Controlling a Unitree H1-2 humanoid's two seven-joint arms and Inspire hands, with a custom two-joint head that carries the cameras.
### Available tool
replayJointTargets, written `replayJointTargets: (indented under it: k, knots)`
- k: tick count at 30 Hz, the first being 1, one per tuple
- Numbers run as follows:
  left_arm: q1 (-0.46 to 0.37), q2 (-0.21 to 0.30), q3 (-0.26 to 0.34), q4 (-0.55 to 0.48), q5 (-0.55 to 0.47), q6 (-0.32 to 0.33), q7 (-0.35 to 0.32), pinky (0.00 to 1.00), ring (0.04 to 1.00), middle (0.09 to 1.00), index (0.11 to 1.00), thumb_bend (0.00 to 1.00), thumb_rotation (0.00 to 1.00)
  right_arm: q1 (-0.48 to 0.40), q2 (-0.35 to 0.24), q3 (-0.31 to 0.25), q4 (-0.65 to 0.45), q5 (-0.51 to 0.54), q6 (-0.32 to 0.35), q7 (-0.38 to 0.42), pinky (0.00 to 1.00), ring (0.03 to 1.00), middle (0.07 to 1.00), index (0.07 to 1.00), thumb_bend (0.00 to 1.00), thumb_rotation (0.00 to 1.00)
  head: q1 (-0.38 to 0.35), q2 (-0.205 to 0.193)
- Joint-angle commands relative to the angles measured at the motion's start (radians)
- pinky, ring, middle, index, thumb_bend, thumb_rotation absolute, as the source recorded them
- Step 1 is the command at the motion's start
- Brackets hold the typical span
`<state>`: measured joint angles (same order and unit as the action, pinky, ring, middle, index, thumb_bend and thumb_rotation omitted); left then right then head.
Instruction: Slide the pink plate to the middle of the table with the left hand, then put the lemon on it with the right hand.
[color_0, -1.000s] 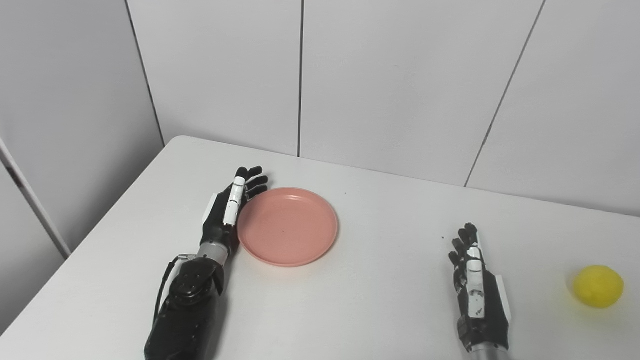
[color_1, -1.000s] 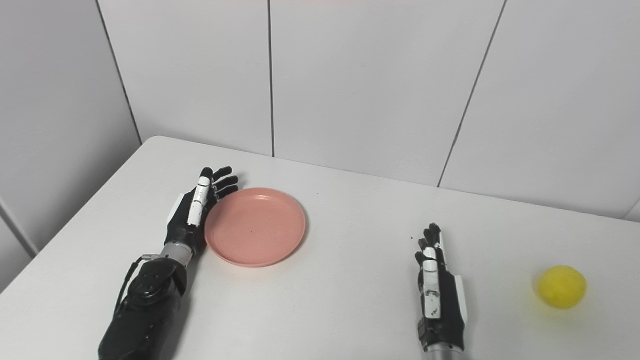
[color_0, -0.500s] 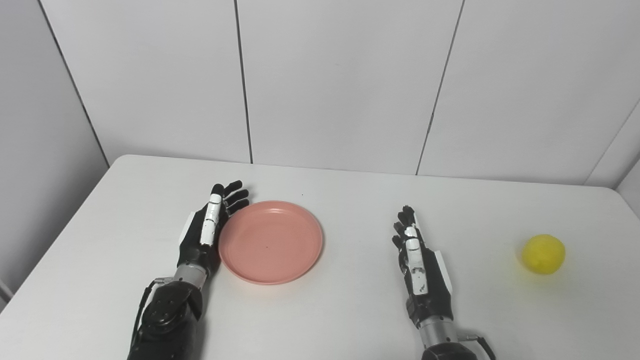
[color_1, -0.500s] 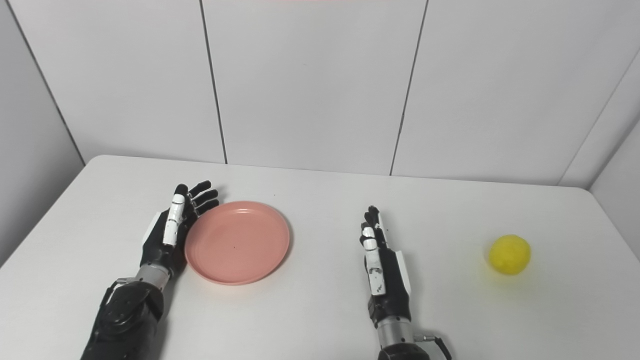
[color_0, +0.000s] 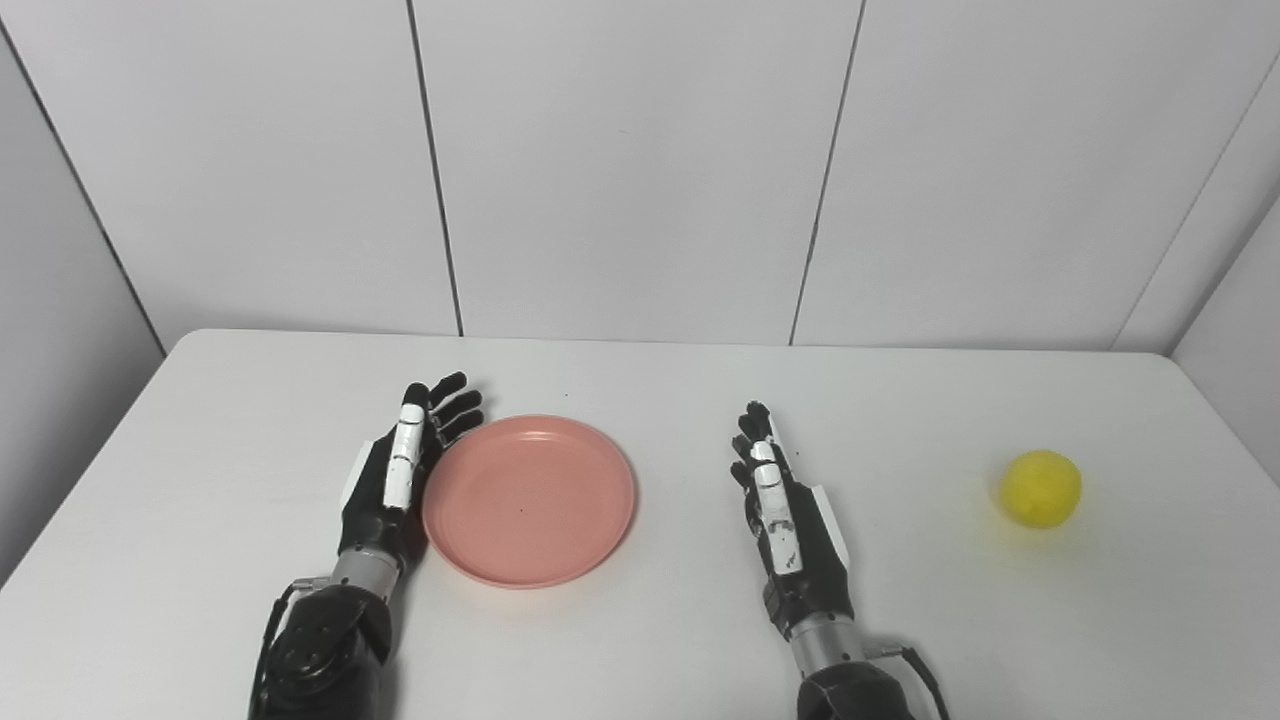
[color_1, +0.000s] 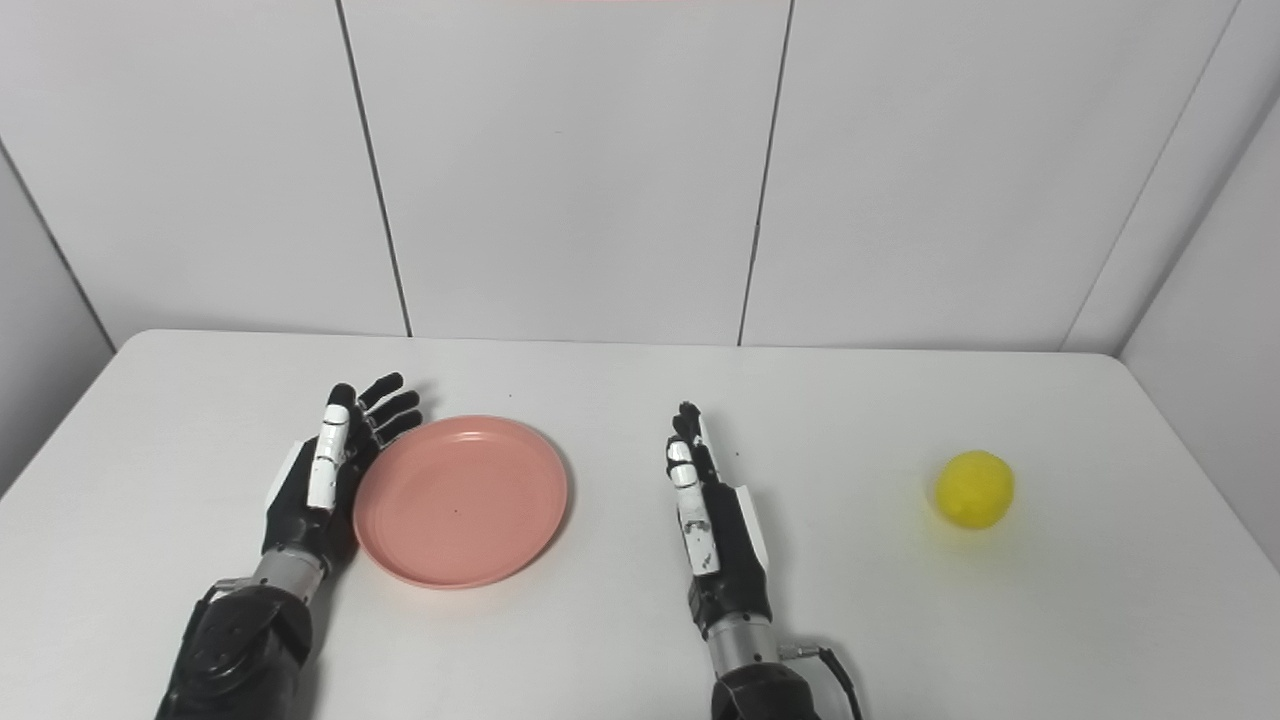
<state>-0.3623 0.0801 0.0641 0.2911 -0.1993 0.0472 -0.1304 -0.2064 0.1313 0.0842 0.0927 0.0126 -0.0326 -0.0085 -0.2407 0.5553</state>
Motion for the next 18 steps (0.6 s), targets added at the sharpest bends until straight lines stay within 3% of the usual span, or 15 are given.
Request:
replayJointTargets:
  k: [1, 18]
  knots:
    - [0.008, -0.017, -0.012, 0.002, -0.006, 0.012, -0.012, 0.82, 0.837, 0.833, 0.816, 0.65, 1.00, -0.037, 0.009, 0.002, -0.019, -0.009, -0.024, -0.002, 1.00, 1.000, 1.000, 1.000, 0.74, 1.00, -0.010, 0.002]
    - [0.046, -0.099, -0.042, -0.052, 0.035, 0.027, 0.034, 0.87, 0.874, 0.869, 0.859, 0.65, 1.00, -0.030, 0.000, -0.013, -0.037, -0.006, -0.013, -0.001, 1.00, 1.000, 1.000, 1.000, 0.76, 1.00, -0.015, 0.008]
